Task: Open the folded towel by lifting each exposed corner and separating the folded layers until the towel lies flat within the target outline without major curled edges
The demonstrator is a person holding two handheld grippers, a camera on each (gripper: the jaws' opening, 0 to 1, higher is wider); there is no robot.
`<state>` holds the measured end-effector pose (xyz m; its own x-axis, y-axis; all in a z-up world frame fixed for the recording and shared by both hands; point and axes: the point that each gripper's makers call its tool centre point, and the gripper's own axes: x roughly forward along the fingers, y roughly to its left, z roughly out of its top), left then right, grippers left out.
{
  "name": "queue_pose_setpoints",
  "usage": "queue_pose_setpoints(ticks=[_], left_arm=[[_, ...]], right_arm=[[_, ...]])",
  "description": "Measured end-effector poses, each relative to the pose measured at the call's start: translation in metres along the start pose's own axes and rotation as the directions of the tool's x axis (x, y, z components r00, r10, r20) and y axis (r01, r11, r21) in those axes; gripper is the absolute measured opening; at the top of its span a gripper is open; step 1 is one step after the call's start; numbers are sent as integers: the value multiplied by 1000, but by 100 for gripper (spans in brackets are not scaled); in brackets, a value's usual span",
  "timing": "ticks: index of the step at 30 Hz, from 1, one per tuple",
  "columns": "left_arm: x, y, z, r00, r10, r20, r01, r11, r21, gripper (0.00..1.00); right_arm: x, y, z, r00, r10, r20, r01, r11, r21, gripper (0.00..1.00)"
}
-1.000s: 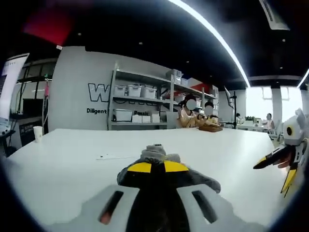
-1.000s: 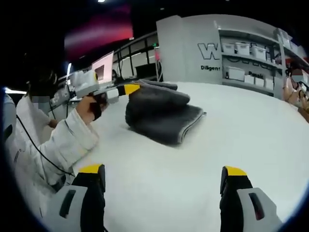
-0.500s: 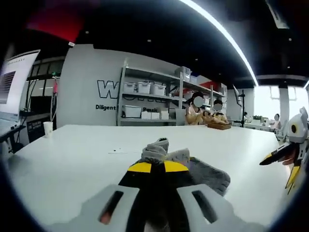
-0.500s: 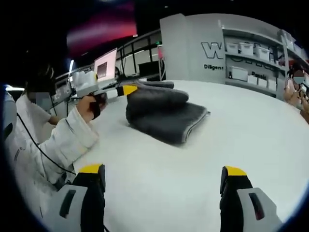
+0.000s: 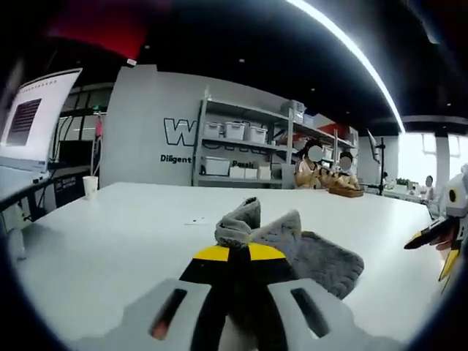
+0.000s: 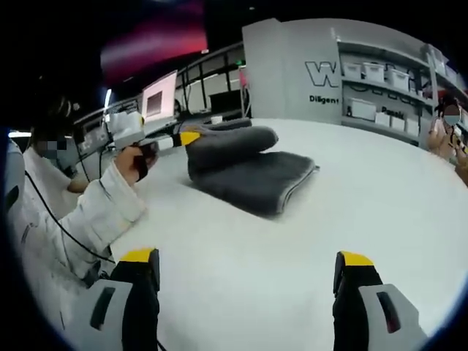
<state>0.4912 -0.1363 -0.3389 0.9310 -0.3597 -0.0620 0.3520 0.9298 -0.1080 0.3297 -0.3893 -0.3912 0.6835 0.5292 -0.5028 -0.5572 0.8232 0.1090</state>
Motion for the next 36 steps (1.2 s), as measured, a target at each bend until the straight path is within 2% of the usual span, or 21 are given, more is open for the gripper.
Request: queue_pose_setpoints(ticks=[7,36], left_arm=[[-5,14,-5,999,37,-5,-37,999,-15,5],[-21,51,-23,991,130,-41,-132,989,-69,5]], right_arm=[[2,1,-1,1000,4,-6,-4,1000,-2,99],[8,5,0,999,15,-31,-15,1000,-24,98]])
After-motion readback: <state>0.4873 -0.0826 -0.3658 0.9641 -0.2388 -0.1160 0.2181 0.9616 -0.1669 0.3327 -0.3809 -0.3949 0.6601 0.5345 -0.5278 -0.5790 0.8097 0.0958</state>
